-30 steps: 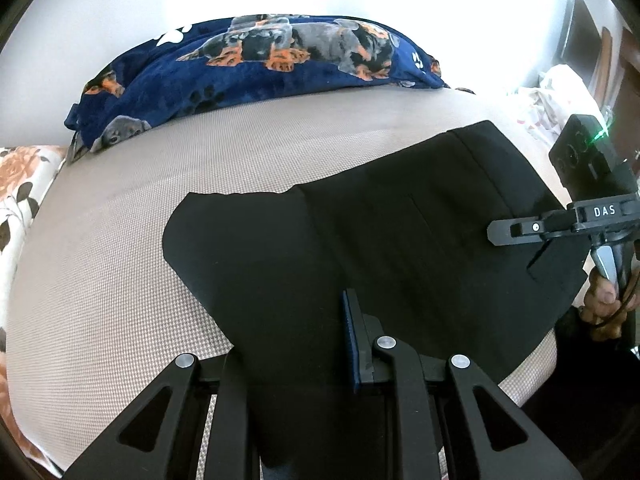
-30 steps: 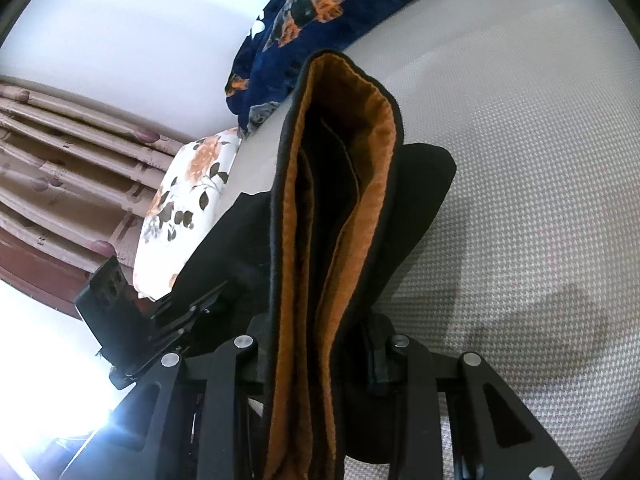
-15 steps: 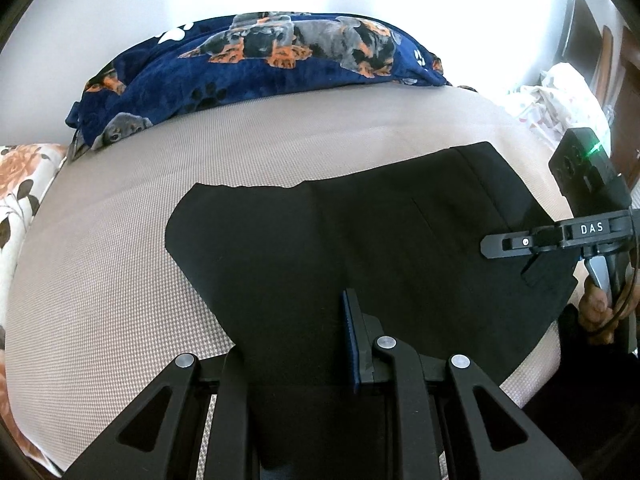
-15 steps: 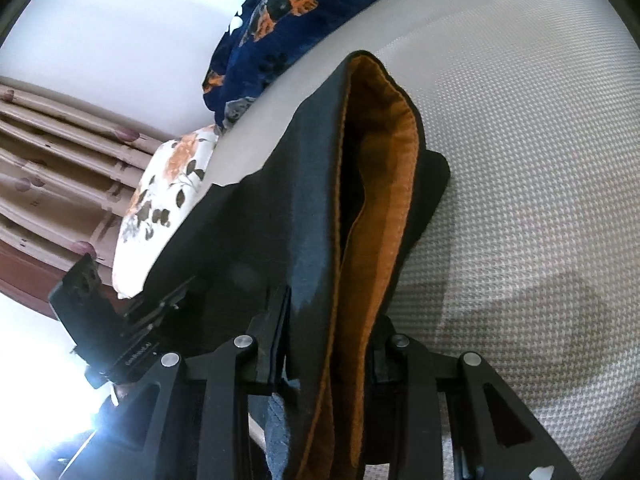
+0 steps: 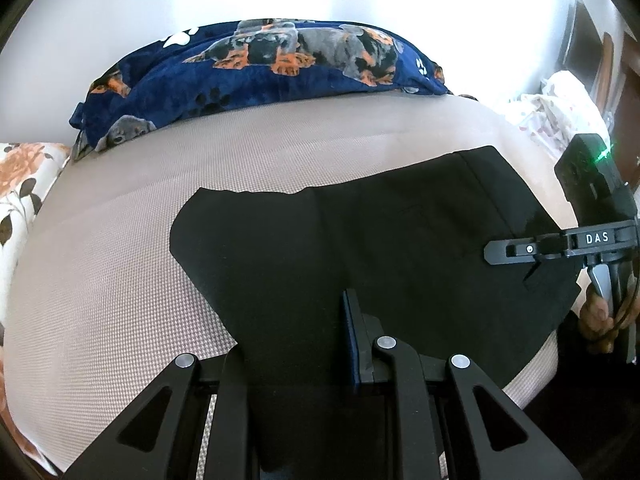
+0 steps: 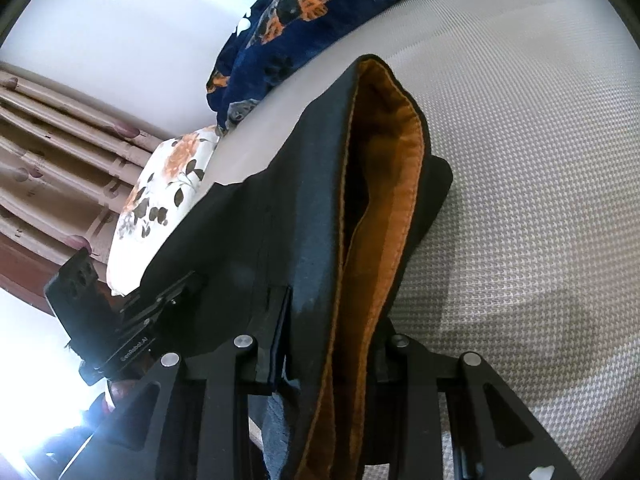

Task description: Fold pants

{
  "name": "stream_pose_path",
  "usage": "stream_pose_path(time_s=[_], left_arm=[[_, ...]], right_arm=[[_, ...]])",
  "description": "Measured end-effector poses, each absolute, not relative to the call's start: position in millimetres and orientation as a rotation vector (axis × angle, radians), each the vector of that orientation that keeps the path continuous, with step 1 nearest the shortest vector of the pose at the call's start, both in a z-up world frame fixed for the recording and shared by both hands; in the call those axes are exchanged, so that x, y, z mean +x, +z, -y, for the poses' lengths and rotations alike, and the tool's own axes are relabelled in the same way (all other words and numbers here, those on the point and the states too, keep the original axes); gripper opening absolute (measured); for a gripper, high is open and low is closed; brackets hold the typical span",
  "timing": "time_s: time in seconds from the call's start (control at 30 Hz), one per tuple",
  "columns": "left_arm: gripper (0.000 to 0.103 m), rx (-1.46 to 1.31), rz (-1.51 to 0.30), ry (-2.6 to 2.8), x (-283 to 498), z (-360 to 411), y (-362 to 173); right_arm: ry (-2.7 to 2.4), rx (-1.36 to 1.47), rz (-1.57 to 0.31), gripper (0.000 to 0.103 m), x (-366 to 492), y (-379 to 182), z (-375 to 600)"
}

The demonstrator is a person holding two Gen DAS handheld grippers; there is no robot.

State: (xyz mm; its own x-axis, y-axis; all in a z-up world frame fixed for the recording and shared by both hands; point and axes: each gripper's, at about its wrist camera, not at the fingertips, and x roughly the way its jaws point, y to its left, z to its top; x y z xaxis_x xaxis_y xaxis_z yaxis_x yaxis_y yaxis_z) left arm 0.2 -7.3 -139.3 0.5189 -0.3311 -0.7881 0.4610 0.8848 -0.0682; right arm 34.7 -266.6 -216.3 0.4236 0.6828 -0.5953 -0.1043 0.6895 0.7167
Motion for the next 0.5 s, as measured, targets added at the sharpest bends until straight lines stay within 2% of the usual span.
stream_pose_path(time_s=[0.5], left_arm=[[0.019,0.132,-0.888,-0.437,19,-5,-113]], right_arm=[[0.624,0.683,-0.983,0.029,44,-186,250]])
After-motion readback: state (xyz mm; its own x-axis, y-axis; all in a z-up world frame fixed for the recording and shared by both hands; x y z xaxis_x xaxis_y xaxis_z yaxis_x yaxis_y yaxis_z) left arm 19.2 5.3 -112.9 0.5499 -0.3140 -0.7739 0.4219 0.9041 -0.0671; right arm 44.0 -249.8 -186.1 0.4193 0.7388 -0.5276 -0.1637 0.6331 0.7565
